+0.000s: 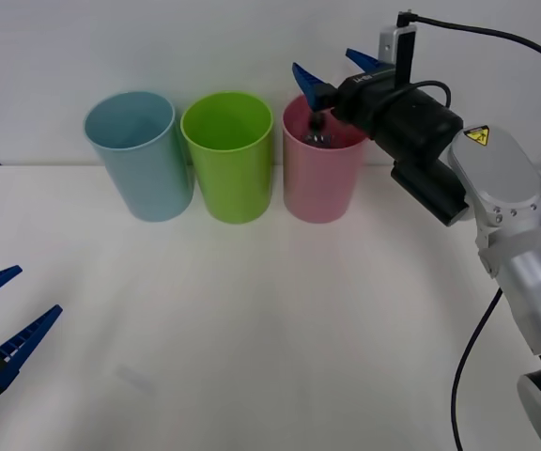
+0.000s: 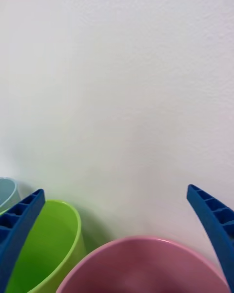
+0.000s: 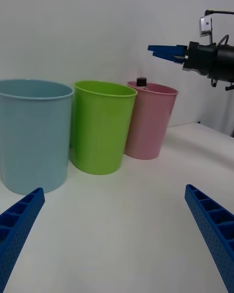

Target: Grasp the object on the table and drop it into the matching bin: aluminum can to the light blue bin, PET bottle to the pink bin.

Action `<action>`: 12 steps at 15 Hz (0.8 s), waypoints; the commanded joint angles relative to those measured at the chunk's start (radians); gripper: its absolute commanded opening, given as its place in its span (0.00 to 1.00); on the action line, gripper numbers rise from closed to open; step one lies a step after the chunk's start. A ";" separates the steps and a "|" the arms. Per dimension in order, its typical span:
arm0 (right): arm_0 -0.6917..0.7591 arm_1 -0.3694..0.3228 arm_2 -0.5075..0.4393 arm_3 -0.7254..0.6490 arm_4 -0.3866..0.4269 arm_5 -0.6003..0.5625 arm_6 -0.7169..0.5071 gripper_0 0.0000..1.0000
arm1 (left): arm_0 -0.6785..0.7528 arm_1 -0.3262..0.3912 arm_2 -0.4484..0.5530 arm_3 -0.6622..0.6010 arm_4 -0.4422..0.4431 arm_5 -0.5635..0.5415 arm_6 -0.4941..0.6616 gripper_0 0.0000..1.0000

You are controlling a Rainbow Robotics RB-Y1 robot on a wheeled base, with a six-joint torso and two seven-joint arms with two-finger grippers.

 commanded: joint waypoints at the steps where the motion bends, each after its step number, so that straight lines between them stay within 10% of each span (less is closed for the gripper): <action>1: 0.014 -0.016 -0.030 -0.010 0.000 -0.066 0.001 1.00 | 0.000 0.000 0.000 0.000 0.000 0.000 0.000 1.00; 12: 0.332 -0.182 -0.035 -0.354 -0.140 -0.124 -0.002 1.00 | 0.000 0.000 0.000 0.000 0.000 0.000 0.000 1.00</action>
